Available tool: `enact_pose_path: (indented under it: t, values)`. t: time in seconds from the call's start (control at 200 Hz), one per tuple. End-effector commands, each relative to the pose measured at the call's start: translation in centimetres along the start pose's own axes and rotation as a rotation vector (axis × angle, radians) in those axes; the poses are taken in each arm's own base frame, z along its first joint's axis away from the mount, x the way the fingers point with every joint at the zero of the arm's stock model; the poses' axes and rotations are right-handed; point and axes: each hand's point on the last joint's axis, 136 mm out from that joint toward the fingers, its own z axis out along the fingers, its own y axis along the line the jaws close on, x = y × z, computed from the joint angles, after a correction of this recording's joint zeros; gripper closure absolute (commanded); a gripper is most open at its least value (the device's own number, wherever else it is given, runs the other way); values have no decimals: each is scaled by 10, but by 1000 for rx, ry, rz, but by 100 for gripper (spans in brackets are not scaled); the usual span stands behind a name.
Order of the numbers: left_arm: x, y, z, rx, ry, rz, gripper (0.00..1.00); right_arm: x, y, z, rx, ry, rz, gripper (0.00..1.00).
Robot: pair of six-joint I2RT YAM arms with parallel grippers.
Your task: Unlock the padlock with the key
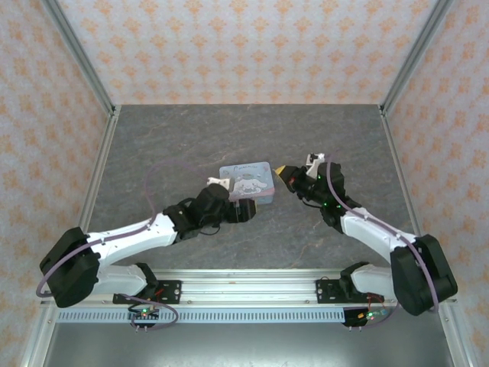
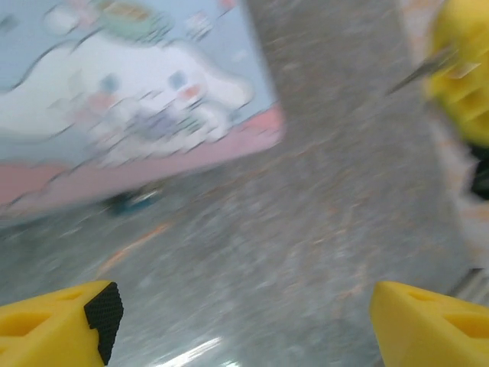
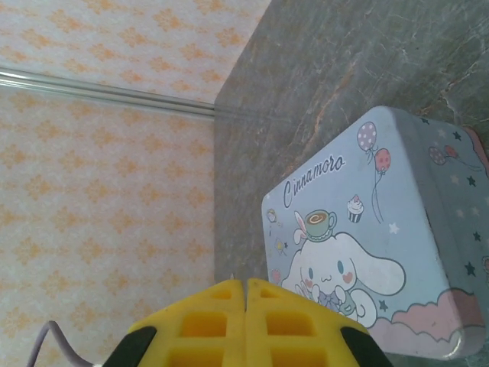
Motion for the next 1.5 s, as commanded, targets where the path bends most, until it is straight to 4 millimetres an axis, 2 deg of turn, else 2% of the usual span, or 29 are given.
enact_pose_path:
  t: [0.0, 0.15, 0.345, 0.48, 0.711, 0.951, 1.181, 1.496]
  values:
    - [-4, 21, -1, -88, -55, 54, 17, 1, -2, 9, 8, 23, 5, 100]
    - [12, 13, 10, -3, -15, 103, 20, 3, -9, 21, 11, 18, 32, 100]
    - [19, 11, 21, 35, -9, 164, 22, 12, -11, 34, 33, 20, 31, 100]
    - [18, 13, 26, 37, -30, 188, 25, 19, -9, 46, 31, 32, 30, 100]
    - [19, 12, 45, 29, -25, 226, 29, 14, -13, 60, 49, 26, 33, 100]
    - [10, 9, 65, 17, -57, 277, 31, 15, -19, 74, 57, 51, 28, 100]
    - [1, 8, 84, -7, -97, 317, 35, 11, -24, 77, 54, 45, 39, 100]
    - [-9, 22, 95, -89, -168, 351, 38, 13, -33, 80, 48, 52, 71, 100]
